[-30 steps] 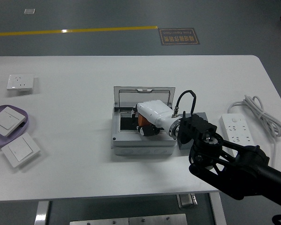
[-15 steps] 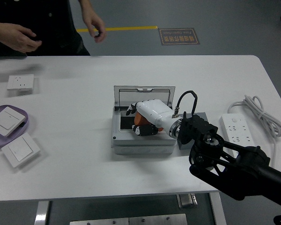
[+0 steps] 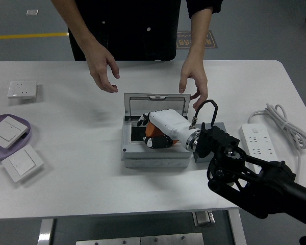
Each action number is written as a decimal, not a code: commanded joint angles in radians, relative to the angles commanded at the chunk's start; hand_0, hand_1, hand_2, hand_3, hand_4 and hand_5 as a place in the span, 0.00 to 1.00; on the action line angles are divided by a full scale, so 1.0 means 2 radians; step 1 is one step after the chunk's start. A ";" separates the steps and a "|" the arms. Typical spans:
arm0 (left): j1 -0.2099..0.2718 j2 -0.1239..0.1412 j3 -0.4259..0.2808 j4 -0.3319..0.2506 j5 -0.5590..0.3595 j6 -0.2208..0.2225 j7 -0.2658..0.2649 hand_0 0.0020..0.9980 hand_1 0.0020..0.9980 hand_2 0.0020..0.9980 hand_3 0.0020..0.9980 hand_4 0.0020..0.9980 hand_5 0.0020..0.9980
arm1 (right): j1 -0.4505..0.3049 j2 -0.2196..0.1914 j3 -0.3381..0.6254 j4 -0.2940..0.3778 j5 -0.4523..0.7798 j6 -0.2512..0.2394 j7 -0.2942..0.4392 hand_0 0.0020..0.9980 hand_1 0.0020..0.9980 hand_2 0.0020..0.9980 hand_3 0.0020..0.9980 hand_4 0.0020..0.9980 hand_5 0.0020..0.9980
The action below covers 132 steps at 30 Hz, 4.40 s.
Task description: Pick up the cylinder from the cube,place it in the box,flap close box
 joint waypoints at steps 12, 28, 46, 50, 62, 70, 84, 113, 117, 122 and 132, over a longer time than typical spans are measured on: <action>0.000 -0.001 0.001 -0.001 0.001 0.000 0.000 0.62 0.65 0.62 0.64 0.71 0.15 | -0.004 -0.005 0.003 0.003 0.048 -0.001 0.014 0.84 0.71 0.70 0.71 0.87 0.44; 0.000 -0.001 0.004 0.000 -0.004 0.001 0.000 0.62 0.65 0.62 0.64 0.71 0.16 | -0.019 -0.087 0.044 0.134 0.334 -0.022 0.060 0.84 0.71 0.70 0.71 0.87 0.46; -0.003 0.004 0.012 0.001 -0.008 0.000 0.000 0.62 0.65 0.62 0.64 0.71 0.16 | 0.102 -0.070 0.050 0.031 0.390 -0.018 0.062 0.81 0.70 0.70 0.71 0.81 0.44; -0.004 0.005 0.012 0.001 -0.008 0.001 0.000 0.62 0.65 0.62 0.64 0.71 0.16 | 0.124 -0.067 0.032 -0.014 0.403 -0.017 0.065 0.81 0.70 0.70 0.70 0.81 0.44; -0.006 0.004 0.009 0.000 -0.005 0.001 0.000 0.62 0.65 0.62 0.64 0.71 0.16 | 0.126 -0.076 -0.010 -0.086 0.408 -0.015 0.065 0.80 0.70 0.70 0.70 0.80 0.45; -0.007 0.001 0.003 -0.002 0.001 0.001 0.001 0.62 0.65 0.62 0.64 0.71 0.16 | 0.104 -0.099 -0.006 -0.044 0.391 -0.019 0.061 0.80 0.70 0.70 0.70 0.80 0.45; -0.006 -0.002 -0.013 -0.005 0.014 0.001 0.001 0.62 0.65 0.62 0.64 0.71 0.16 | 0.059 -0.138 -0.015 0.096 0.362 -0.024 0.039 0.78 0.69 0.70 0.70 0.79 0.46; 0.005 0.002 0.005 0.002 -0.011 0.001 -0.002 0.62 0.65 0.62 0.64 0.71 0.16 | -0.113 -0.188 0.203 0.167 0.360 -0.033 0.079 0.76 0.69 0.69 0.70 0.76 0.48; 0.007 0.004 0.009 0.003 -0.016 0.001 -0.002 0.62 0.65 0.62 0.64 0.71 0.16 | -0.155 -0.165 0.258 0.167 0.359 -0.029 0.089 0.75 0.68 0.69 0.69 0.76 0.48; 0.009 0.008 0.016 0.004 -0.024 0.001 -0.002 0.62 0.65 0.62 0.64 0.71 0.16 | -0.184 -0.144 0.310 0.154 0.362 -0.024 0.095 0.75 0.67 0.69 0.68 0.75 0.49; 0.017 0.026 0.024 0.006 -0.034 -0.001 -0.002 0.62 0.65 0.62 0.64 0.71 0.16 | -0.184 -0.112 0.316 0.102 0.354 -0.019 0.100 0.75 0.68 0.69 0.68 0.73 0.48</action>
